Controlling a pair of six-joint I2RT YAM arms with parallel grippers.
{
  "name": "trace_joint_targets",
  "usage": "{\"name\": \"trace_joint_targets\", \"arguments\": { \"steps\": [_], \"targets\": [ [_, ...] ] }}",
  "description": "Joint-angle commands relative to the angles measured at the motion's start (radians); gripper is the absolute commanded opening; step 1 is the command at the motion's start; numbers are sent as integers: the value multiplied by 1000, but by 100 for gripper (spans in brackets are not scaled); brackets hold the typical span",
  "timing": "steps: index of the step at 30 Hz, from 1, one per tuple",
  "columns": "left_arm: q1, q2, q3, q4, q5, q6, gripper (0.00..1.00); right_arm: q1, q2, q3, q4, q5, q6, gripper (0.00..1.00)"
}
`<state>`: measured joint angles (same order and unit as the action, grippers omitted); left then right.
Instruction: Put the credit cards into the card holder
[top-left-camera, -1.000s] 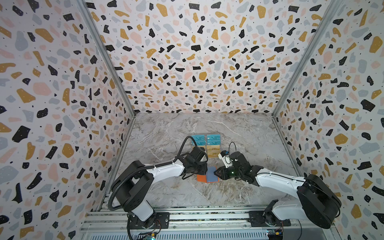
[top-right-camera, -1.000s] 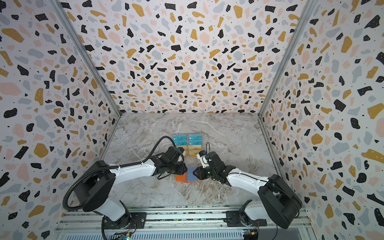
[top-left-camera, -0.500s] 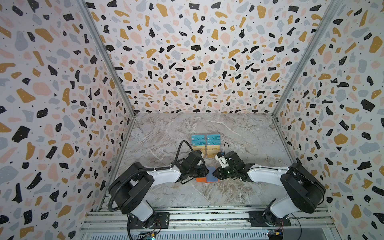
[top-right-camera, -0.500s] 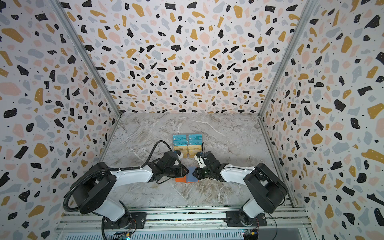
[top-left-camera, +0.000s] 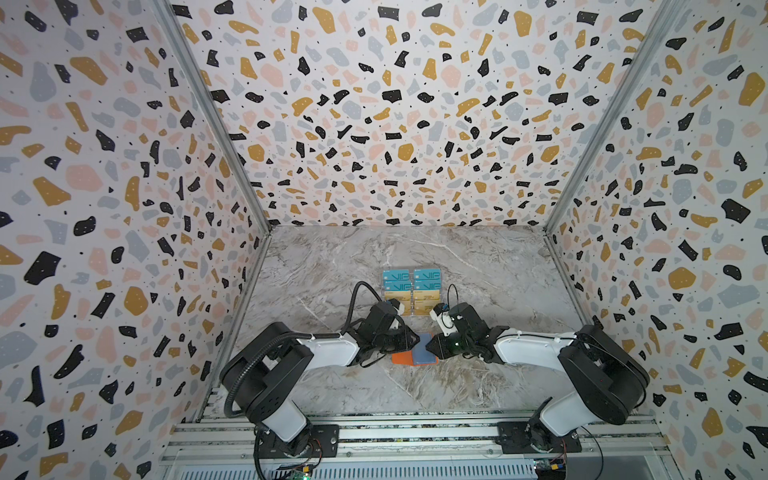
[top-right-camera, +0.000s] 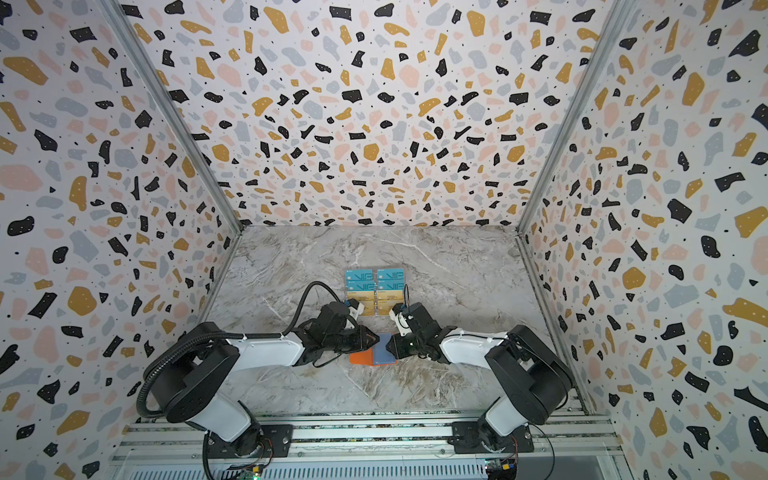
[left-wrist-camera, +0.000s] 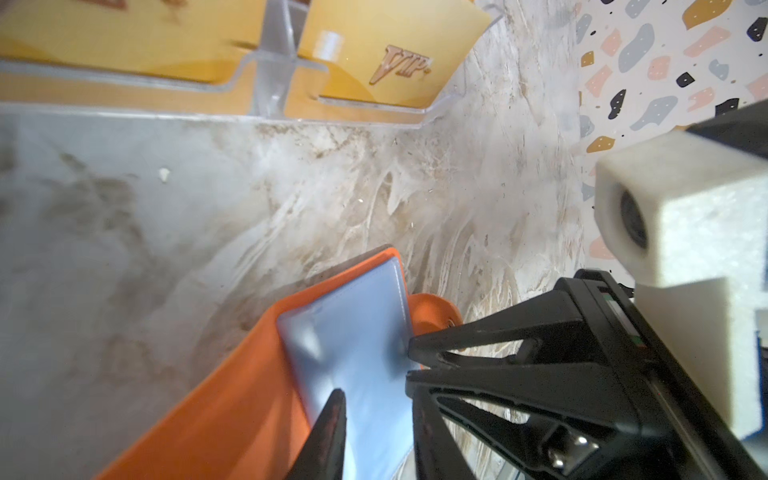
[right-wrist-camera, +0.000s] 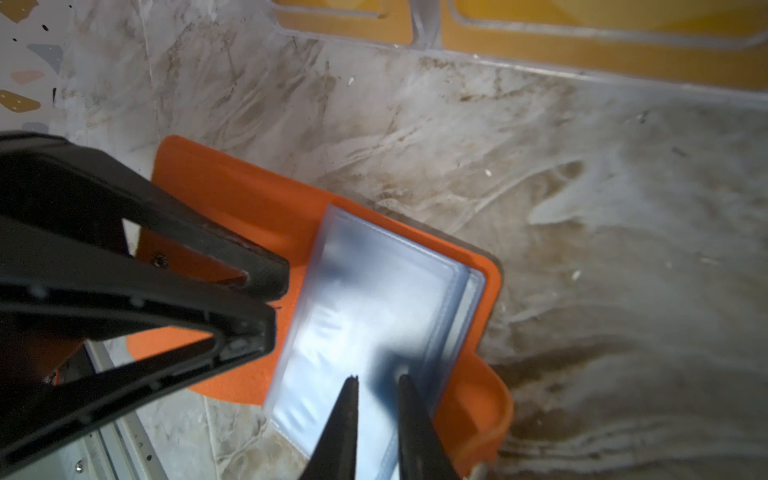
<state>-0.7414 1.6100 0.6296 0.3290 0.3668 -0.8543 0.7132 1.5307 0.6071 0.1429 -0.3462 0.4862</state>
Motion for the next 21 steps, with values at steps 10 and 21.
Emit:
{"name": "trace_joint_targets", "arguments": {
  "steps": [10, 21],
  "targets": [
    [4, 43, -30, 55, 2, -54, 30, -4, -4, -7, -1, 13, -3, 20],
    [4, 54, -63, 97, 1, -133, 31, -4, -4, -12, 6, 12, 0, 20]
  ]
}}
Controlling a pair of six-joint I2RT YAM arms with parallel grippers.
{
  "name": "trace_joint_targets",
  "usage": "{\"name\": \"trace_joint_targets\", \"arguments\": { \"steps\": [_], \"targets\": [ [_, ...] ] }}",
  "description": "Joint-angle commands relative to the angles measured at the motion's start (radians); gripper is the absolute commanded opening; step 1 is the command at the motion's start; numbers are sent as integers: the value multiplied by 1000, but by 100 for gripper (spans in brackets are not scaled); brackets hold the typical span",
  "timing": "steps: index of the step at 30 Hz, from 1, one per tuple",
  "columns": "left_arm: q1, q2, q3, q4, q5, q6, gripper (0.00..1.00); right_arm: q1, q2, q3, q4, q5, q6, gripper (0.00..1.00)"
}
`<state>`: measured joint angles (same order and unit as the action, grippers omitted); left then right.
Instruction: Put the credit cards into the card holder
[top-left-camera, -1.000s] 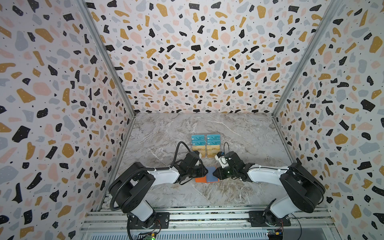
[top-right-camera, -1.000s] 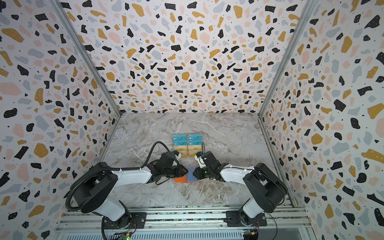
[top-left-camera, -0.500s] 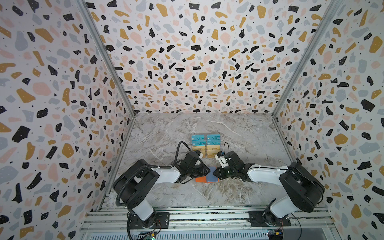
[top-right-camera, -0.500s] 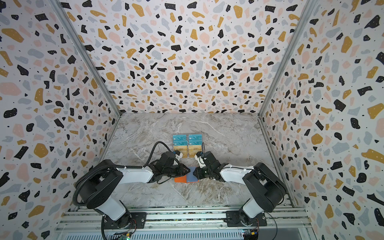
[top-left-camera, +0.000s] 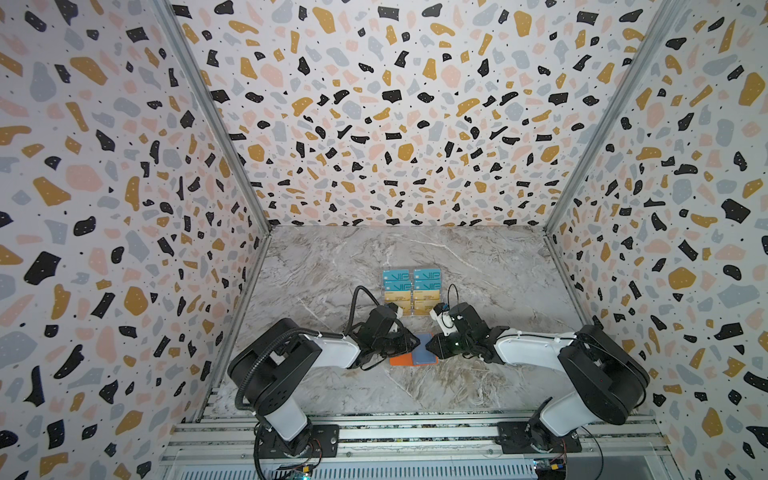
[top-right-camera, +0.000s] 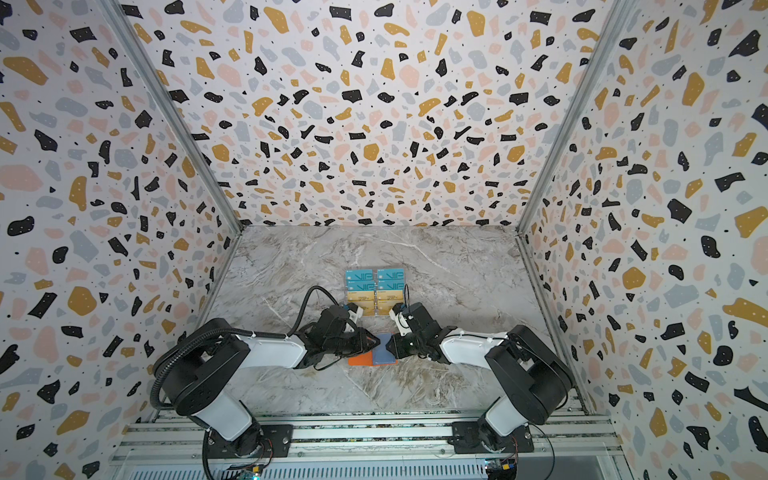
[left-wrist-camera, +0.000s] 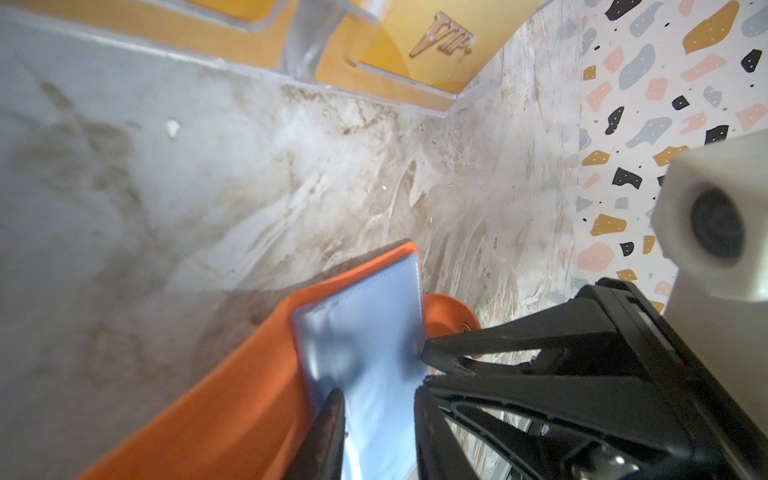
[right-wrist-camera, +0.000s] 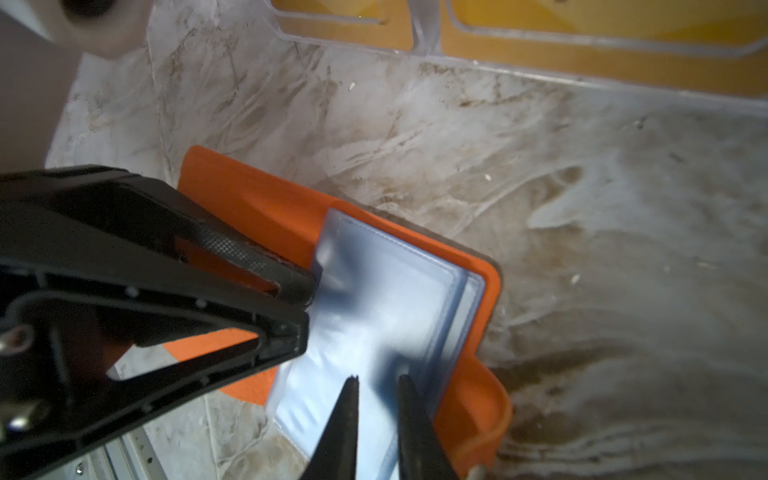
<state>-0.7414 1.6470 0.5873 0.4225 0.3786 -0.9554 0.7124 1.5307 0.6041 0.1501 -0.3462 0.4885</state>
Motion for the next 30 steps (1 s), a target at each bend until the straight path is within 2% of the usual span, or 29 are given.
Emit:
{"name": "trace_joint_targets", "arguments": {
  "steps": [1, 5, 10, 30],
  "targets": [
    [5, 19, -23, 4, -12, -39, 32, -4, -4, -9, -3, 12, -2, 20],
    [4, 29, -41, 44, -4, -82, 32, -4, -5, -10, -1, 10, -1, 20],
    [4, 45, -76, 173, 39, -156, 33, -4, -6, -13, 5, 8, 3, 20],
    [4, 72, -149, 476, 96, -309, 33, -4, -11, -24, 16, 6, 12, 20]
  ]
}}
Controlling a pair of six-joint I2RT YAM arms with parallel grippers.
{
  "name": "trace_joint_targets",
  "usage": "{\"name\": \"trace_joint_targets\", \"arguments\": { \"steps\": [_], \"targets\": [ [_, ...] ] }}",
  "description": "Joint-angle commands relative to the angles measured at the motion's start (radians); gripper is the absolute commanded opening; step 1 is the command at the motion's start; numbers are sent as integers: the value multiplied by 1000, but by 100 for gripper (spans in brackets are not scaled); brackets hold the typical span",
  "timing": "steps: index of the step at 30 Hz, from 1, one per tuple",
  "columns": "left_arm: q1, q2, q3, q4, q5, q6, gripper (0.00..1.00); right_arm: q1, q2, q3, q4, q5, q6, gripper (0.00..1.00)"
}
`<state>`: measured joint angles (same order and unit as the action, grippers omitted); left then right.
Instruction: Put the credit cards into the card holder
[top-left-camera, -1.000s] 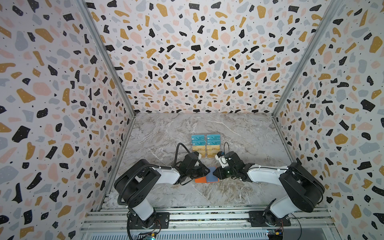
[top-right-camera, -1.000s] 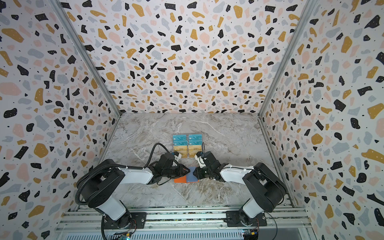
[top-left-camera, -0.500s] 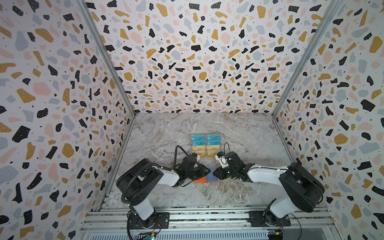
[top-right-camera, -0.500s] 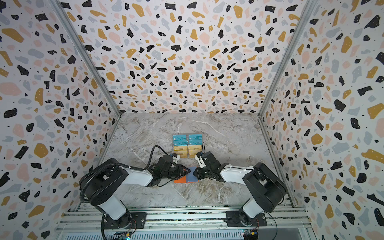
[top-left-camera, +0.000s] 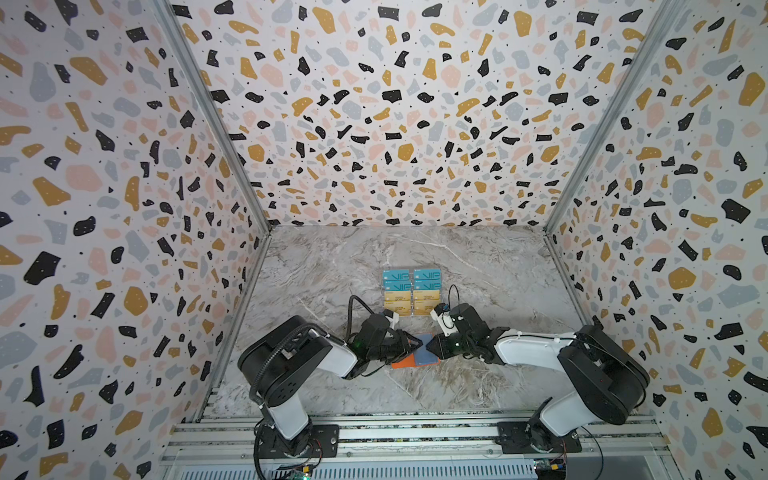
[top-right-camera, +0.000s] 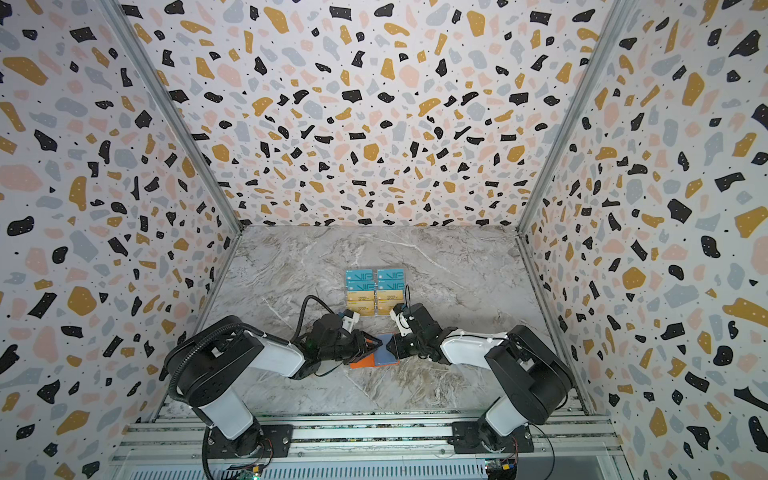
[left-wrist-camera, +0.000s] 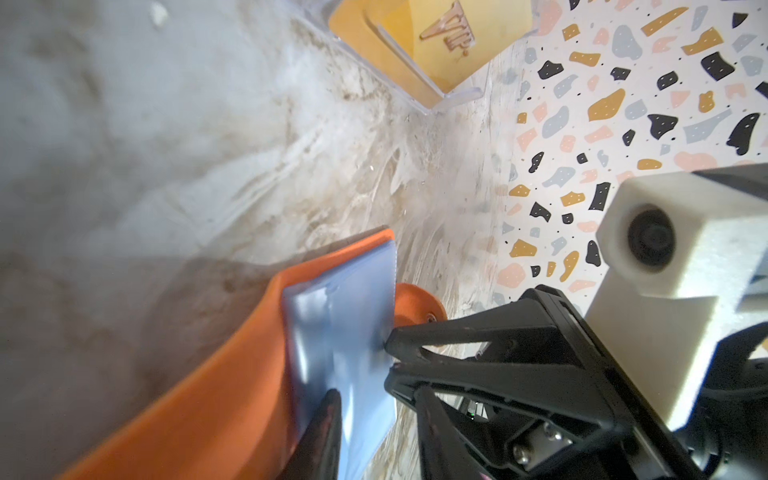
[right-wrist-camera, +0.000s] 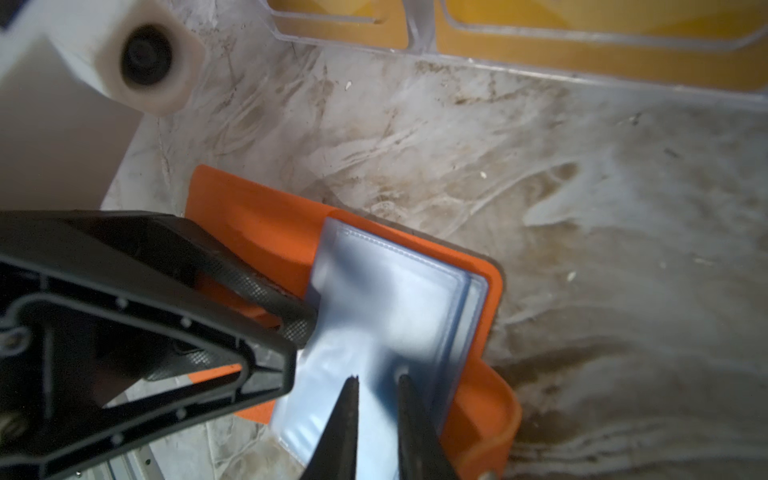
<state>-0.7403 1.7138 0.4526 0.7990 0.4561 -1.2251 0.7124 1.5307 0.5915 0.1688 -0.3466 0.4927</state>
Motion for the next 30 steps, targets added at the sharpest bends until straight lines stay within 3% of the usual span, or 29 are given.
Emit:
{"name": "trace_joint_targets", "arguments": {
  "steps": [1, 14, 30],
  "targets": [
    [3, 4, -19, 106, 16, -44, 33, -4, -10, -12, -3, 6, 7, 20],
    [2, 51, -27, 174, 24, -63, 33, -4, -13, -18, -3, 4, 12, 20],
    [16, 63, 36, 135, 28, -17, 33, -3, -16, -19, -3, 1, 14, 20]
  ]
}}
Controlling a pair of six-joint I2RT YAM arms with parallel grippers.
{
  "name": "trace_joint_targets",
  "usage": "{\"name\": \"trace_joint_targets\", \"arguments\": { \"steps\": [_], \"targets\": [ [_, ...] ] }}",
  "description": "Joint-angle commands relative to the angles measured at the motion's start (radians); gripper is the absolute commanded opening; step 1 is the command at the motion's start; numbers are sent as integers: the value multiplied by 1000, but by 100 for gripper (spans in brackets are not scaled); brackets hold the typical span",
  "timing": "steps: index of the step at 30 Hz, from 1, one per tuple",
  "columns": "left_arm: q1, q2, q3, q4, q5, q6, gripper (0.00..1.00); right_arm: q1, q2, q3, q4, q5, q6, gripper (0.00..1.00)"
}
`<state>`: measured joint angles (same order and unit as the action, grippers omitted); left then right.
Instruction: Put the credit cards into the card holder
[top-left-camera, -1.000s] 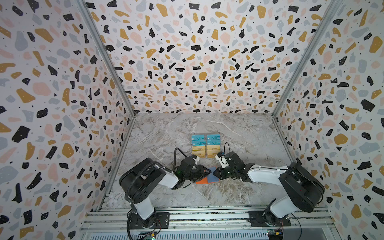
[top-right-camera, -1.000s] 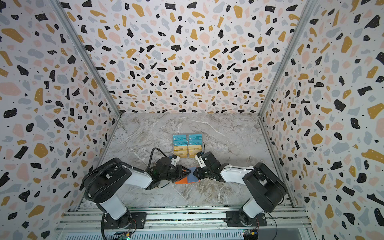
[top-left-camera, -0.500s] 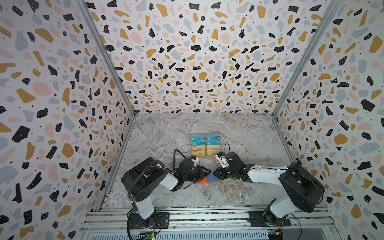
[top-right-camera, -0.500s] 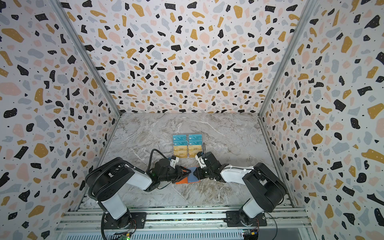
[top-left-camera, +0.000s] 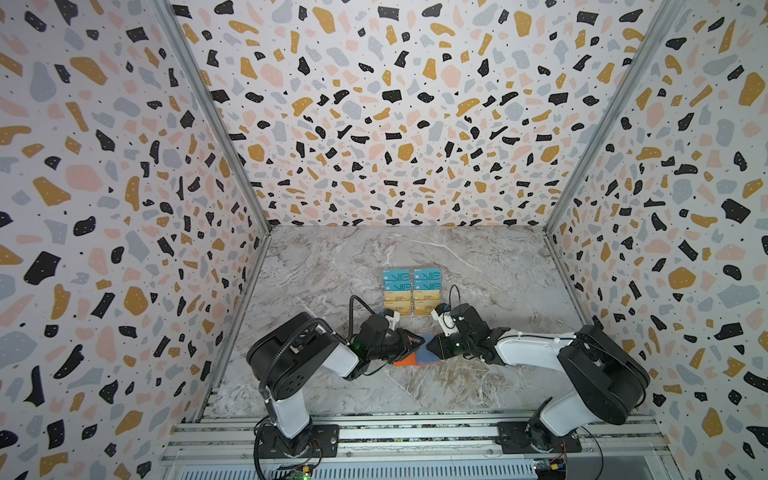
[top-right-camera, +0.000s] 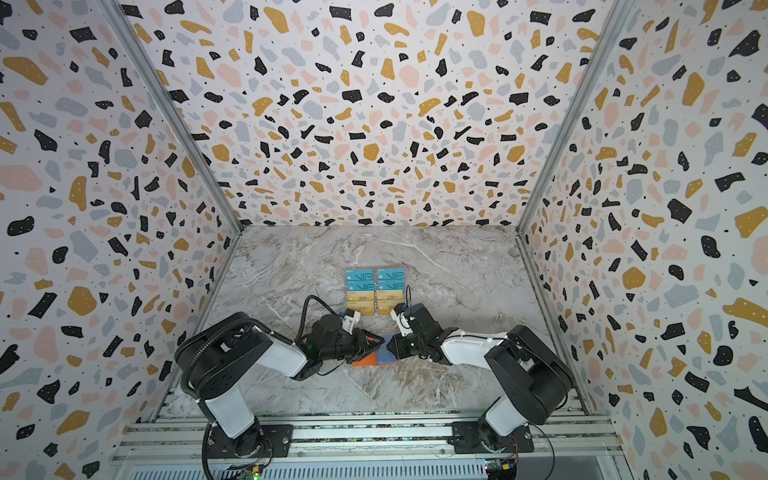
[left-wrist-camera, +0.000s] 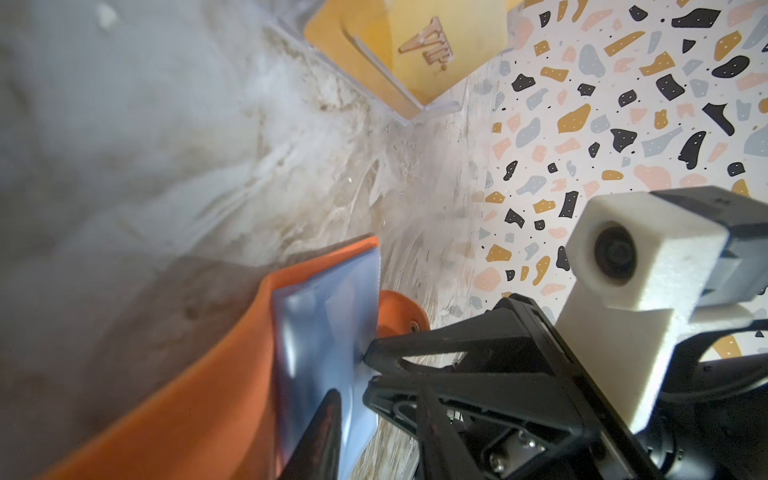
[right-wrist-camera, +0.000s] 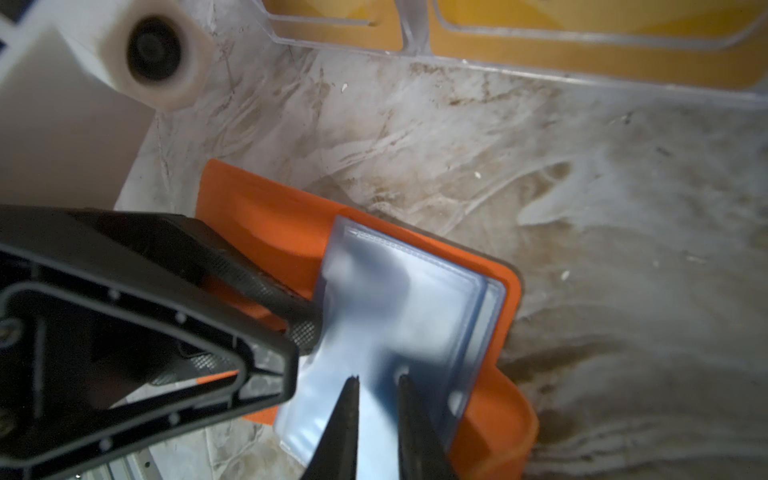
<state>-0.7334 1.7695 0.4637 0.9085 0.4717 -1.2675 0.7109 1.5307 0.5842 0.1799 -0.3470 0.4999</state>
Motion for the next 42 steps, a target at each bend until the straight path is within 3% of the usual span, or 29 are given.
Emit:
{"name": "trace_joint_targets", "arguments": {
  "steps": [1, 32, 36, 42],
  "targets": [
    [11, 7, 26, 25, 10, 26, 33, -2, -16, -13, -14, 1, 6, 20],
    [-9, 45, 10, 23, 34, 45, 31, -1, -21, -34, 8, 0, 21, 20],
    [-7, 56, 28, -2, 26, 66, 26, -2, -58, -32, 3, 2, 23, 19],
    [-8, 64, 50, -34, 17, 82, 11, -13, -135, -31, -3, -4, 36, 19]
  ]
}}
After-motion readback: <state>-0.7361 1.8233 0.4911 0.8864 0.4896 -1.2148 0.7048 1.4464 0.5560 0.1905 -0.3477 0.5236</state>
